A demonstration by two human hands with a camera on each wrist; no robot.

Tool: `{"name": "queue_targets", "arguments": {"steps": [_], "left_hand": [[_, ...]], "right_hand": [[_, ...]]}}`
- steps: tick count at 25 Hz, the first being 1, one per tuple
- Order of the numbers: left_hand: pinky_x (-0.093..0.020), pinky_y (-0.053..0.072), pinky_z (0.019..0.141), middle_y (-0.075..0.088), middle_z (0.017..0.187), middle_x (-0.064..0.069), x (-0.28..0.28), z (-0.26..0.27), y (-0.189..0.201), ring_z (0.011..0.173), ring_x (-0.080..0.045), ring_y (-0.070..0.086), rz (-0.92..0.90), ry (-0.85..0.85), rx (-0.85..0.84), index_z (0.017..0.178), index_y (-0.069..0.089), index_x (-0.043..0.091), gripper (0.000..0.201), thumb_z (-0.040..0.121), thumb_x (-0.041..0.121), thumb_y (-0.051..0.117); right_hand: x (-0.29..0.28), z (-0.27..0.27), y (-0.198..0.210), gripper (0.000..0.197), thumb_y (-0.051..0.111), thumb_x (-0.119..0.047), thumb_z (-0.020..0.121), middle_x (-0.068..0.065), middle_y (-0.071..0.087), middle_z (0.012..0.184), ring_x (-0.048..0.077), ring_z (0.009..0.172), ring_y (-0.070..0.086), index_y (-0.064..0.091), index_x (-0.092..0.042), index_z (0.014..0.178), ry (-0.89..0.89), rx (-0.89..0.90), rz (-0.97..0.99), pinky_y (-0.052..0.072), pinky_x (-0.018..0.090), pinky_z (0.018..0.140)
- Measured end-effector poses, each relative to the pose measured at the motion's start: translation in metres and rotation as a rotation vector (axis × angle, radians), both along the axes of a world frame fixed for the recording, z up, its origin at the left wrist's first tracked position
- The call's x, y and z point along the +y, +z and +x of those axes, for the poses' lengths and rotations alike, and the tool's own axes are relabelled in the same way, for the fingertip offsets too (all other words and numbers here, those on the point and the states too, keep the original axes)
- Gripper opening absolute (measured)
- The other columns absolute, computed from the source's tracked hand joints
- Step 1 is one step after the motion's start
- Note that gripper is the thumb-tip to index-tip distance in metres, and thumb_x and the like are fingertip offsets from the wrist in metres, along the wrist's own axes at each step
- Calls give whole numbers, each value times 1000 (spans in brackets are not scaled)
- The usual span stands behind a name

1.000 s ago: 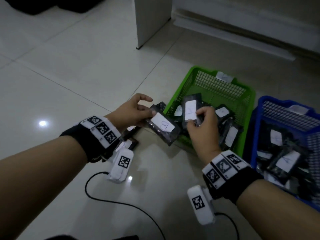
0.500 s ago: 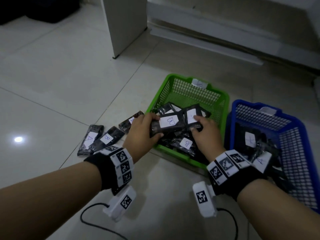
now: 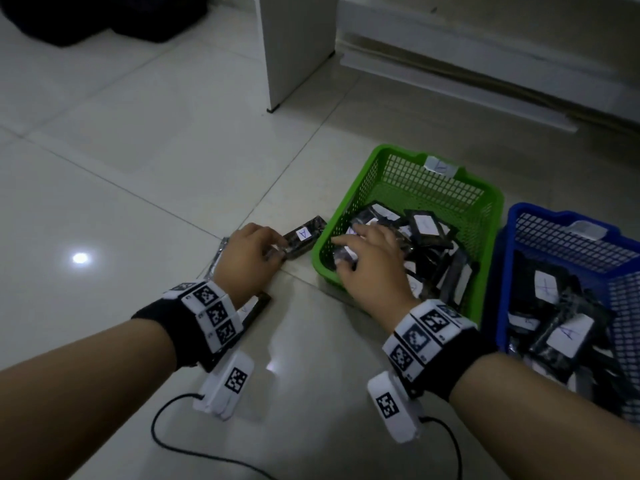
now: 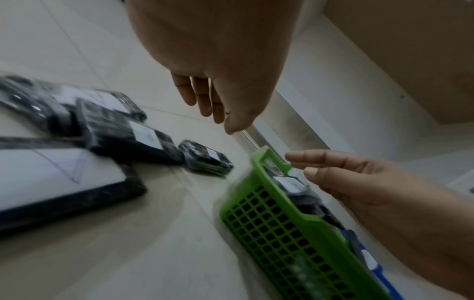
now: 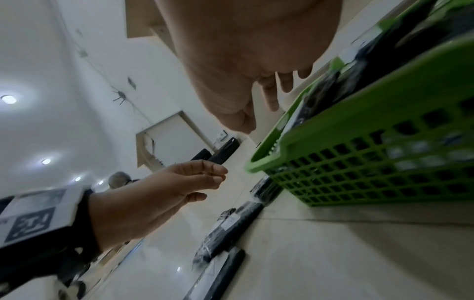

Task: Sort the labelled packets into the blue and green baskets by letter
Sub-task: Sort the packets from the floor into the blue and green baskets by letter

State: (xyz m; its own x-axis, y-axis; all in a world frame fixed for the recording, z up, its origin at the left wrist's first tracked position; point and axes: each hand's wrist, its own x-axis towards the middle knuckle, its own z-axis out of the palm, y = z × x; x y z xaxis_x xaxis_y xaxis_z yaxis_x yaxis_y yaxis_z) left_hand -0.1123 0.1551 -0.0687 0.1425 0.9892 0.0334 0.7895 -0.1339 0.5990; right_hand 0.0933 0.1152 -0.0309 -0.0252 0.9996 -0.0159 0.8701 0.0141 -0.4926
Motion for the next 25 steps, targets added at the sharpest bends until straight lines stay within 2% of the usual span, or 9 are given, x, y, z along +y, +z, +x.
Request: {"name": "queue_targets", "arguments": {"steps": [5, 8, 9, 11, 14, 16, 18, 21, 25], "left_hand": [[-37, 47, 91, 56, 116, -5, 5, -50, -17, 107, -25, 53, -186, 44, 196, 118, 58, 18, 46, 75, 30, 71], [-36, 46, 93, 51, 125, -5, -1, -52, -28, 113, -25, 49, -258, 16, 247, 125, 51, 18, 61, 71, 34, 75], [-36, 45, 93, 50, 126, -6, -2, -52, -32, 115, -25, 47, -264, 8, 254, 127, 49, 18, 63, 71, 34, 75], [-35, 43, 94, 48, 127, -7, -2, -52, -37, 116, -26, 44, -287, 31, 234, 128, 47, 18, 67, 70, 33, 77], [-31, 45, 86, 52, 118, -6, 5, -56, -39, 107, -23, 49, -358, 110, 162, 122, 51, 18, 65, 66, 37, 80], [-26, 42, 75, 57, 103, -3, 9, -58, -35, 92, -18, 52, -369, 127, 129, 110, 58, 18, 47, 70, 37, 77], [-23, 39, 67, 59, 91, 1, 13, -60, -30, 85, -17, 56, -357, 161, 79, 98, 62, 19, 29, 75, 33, 73], [-18, 43, 59, 63, 85, 4, 19, -61, -19, 79, -15, 59, -333, 257, -84, 89, 61, 20, 19, 78, 32, 70], [-39, 61, 63, 69, 92, -13, 27, -35, 14, 79, -25, 69, -337, 386, -663, 96, 61, 11, 24, 81, 26, 71]], "right_hand": [[48, -54, -20, 49, 56, -30, 84, 6, 45, 142, 29, 142, 19, 52, -22, 132, 316, -352, -84, -1, 47, 120], [82, -68, -36, 43, 52, -20, 84, 9, 53, 131, 32, 132, 34, 53, -14, 126, 402, -489, -171, 22, 42, 113], [92, -73, -39, 39, 51, -18, 85, 9, 54, 126, 31, 126, 39, 54, -13, 124, 419, -513, -198, 33, 39, 103], [107, -82, -43, 30, 50, -19, 89, 9, 55, 121, 29, 118, 45, 56, -14, 118, 436, -577, -250, 37, 34, 83], [119, -93, -48, 27, 43, -15, 93, 8, 58, 120, 28, 119, 44, 58, -15, 116, 443, -736, -289, 38, 35, 87], [121, -94, -50, 28, 42, -14, 93, 7, 59, 120, 27, 119, 44, 59, -16, 114, 457, -776, -270, 36, 36, 94], [122, -91, -48, 25, 46, -17, 90, 8, 60, 116, 27, 115, 48, 58, -16, 112, 463, -706, -249, 36, 37, 94], [121, -81, -36, 30, 58, -20, 84, 13, 63, 110, 31, 106, 55, 57, -11, 113, 365, -370, -198, 42, 35, 83], [107, -57, -7, 34, 69, -23, 79, 8, 67, 101, 24, 90, 62, 59, -11, 109, 125, 153, -1, 50, 31, 74]]}}
